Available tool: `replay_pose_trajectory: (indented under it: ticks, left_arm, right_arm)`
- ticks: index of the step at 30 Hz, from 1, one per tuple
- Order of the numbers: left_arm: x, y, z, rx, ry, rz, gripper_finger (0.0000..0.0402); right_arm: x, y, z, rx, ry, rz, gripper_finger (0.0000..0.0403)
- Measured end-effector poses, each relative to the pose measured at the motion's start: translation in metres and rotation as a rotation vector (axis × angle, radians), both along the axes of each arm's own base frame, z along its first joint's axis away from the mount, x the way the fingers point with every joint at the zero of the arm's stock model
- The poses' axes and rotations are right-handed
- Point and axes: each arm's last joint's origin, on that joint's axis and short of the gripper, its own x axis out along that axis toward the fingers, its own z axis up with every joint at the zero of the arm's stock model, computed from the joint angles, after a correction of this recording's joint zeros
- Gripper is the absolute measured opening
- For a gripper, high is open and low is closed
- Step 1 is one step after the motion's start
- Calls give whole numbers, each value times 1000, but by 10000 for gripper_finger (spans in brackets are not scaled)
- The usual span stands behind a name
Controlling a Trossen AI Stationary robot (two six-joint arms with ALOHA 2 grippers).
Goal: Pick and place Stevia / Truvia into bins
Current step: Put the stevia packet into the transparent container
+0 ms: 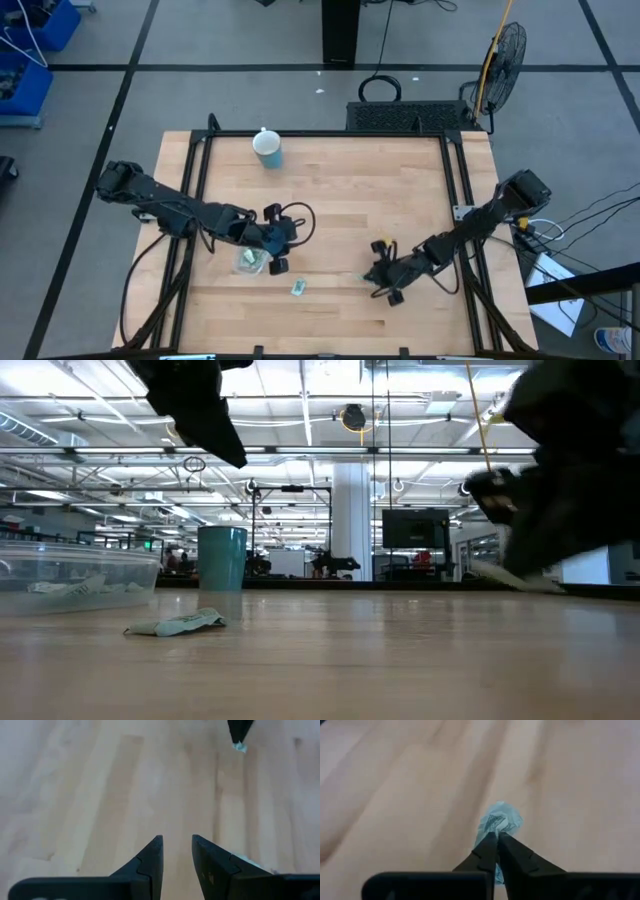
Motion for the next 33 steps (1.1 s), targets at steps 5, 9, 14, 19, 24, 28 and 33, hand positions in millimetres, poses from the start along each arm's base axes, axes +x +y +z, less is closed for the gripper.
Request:
replay_pose_trajectory:
  ticks: [5,9,14,19,24,28,33]
  left_arm:
    - [4,11,2,70,-47,122,106]
    - [12,19,3,52,-110,197,106]
    - [30,20,-5,70,-163,131,108]
    - [49,24,-19,47,-207,108,137]
    - [61,32,-34,71,-208,113,189]
    - [66,37,-34,55,-248,132,220]
    - [69,35,-29,70,-301,112,231]
  right_arm:
    - [17,-24,18,-226,-204,-114,8]
    - [37,-44,34,-231,-380,-194,4]
    - [48,-64,41,-172,-439,-141,16]
    - [52,-77,44,-250,-466,-169,10]
    - [54,-86,45,-269,-480,-194,5]
    - [55,-93,45,-324,-470,-188,10]
    - [56,-100,47,-321,-485,-191,10]
